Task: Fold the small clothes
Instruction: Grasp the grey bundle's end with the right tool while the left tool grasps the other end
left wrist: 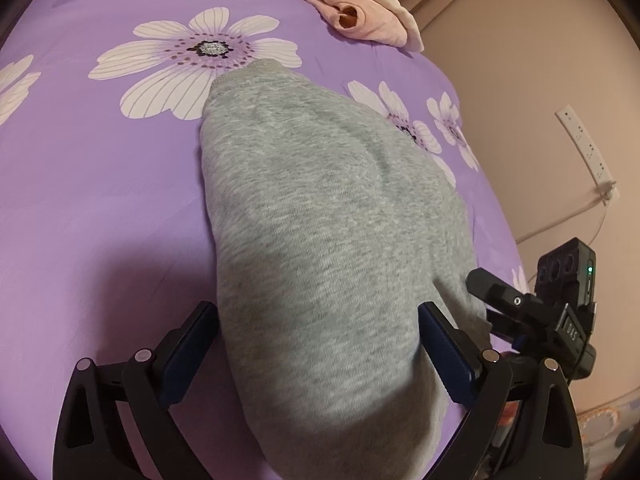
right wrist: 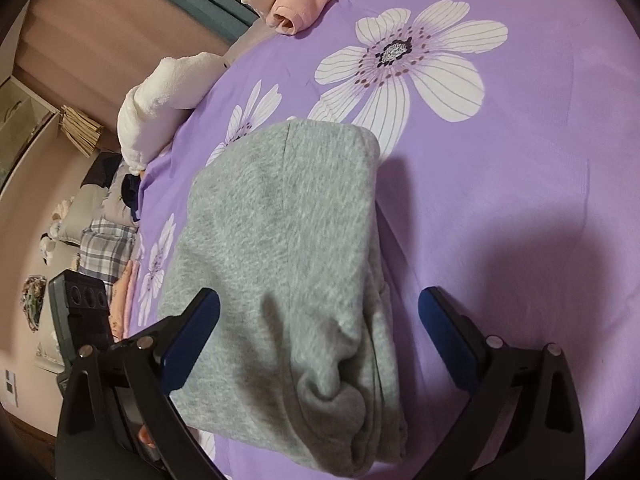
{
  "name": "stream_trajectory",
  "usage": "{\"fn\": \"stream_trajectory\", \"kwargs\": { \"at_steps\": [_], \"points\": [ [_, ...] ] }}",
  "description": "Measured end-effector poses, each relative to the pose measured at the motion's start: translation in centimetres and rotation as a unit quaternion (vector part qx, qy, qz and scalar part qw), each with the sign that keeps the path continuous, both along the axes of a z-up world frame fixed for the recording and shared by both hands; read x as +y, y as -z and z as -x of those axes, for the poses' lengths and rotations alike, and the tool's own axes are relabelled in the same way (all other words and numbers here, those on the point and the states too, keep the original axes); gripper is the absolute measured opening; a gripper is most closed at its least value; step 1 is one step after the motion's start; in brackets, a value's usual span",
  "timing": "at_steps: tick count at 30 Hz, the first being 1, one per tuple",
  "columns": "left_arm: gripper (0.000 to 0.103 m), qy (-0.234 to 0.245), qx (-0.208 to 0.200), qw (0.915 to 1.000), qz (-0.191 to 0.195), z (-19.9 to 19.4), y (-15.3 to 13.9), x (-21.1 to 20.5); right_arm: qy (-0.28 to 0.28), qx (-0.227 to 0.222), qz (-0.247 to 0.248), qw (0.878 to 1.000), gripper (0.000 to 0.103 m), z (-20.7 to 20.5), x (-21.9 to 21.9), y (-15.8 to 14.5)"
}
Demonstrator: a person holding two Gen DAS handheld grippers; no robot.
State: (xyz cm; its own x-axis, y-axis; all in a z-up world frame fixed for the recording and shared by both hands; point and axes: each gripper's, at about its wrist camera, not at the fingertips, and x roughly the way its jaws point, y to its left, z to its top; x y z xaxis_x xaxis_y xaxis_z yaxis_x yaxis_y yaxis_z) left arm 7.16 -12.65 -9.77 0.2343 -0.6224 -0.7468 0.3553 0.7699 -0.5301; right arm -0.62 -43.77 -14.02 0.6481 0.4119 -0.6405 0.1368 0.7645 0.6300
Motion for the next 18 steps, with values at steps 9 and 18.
{"fn": "stream_trajectory", "kwargs": {
  "at_steps": [9,18],
  "points": [
    [0.098,-0.008,0.001,1.0000,-0.001,-1.2,0.5,-0.8,-0.011,-0.001,-0.027,1.000,0.086,-1.0,-1.0,0.5],
    [0.098,-0.006,-0.006,0.9999,-0.006,-2.0,0.8,-1.4,-0.023,-0.008,-0.043,0.999,0.068,-1.8,-1.1,1.0]
  ]
}}
